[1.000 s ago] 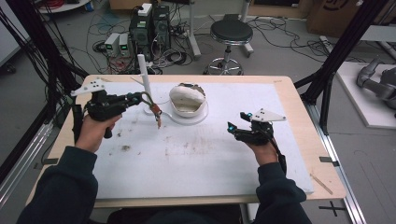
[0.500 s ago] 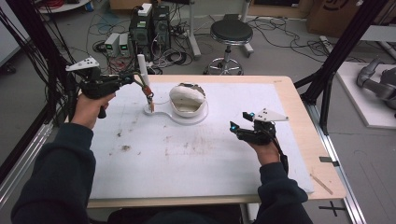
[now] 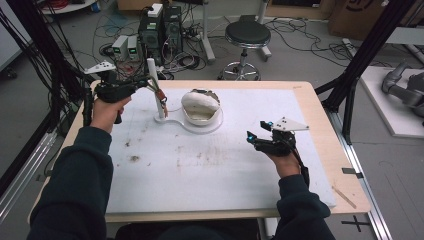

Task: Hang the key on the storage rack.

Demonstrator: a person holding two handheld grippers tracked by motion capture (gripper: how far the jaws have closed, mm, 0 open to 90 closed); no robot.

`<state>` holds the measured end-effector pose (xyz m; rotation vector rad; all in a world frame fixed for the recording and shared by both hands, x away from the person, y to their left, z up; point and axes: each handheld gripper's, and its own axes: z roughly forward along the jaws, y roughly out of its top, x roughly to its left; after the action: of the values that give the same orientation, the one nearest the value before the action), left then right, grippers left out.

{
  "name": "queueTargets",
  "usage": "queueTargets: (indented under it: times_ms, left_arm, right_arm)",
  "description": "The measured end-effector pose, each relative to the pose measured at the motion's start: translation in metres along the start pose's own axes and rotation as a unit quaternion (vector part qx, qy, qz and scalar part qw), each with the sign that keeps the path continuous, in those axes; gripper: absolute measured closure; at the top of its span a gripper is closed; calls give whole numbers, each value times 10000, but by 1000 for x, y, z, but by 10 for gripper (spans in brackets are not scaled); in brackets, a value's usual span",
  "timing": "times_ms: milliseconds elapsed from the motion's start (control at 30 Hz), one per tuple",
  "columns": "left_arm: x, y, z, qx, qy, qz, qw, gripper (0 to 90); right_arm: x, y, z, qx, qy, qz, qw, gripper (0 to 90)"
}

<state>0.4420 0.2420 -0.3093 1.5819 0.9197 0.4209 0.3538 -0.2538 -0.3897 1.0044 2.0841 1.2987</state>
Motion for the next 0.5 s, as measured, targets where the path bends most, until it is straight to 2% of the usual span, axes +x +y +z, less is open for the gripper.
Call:
queueTargets:
  times_ms: [67,100,200,300,333,400,467,500]
  left_arm:
    - [1,-4,-1,-54,75,7,10000,783]
    - [2,-6,-2,-56,116,-22,9999,681]
    - [3,-12,-9,-88,251,31,9996,654]
    - [3,-18,-14,-106,332,52,9994,545]
    - [3,-21,-16,-124,374,55,9992,545]
    - [2,-28,-23,-217,463,73,9987,474]
    - [1,-32,-26,-195,485,92,9986,456]
    - [-1,-35,-27,-205,508,115,9984,409]
  right_arm:
    - [-1,0,-1,-7,-20,-3,10000,340]
    - [-2,-1,-1,0,-30,2,10000,339]
    - [-2,-1,-2,6,-35,35,10000,339]
    - [-3,-1,-1,-6,-46,21,10000,339]
    - [-3,-1,-1,-6,-46,21,10000,339]
    - [-3,-1,-1,0,-57,15,10000,339]
    - [-3,-1,-1,3,-52,19,10000,339]
    - [-4,-1,-1,19,-70,5,10000,338]
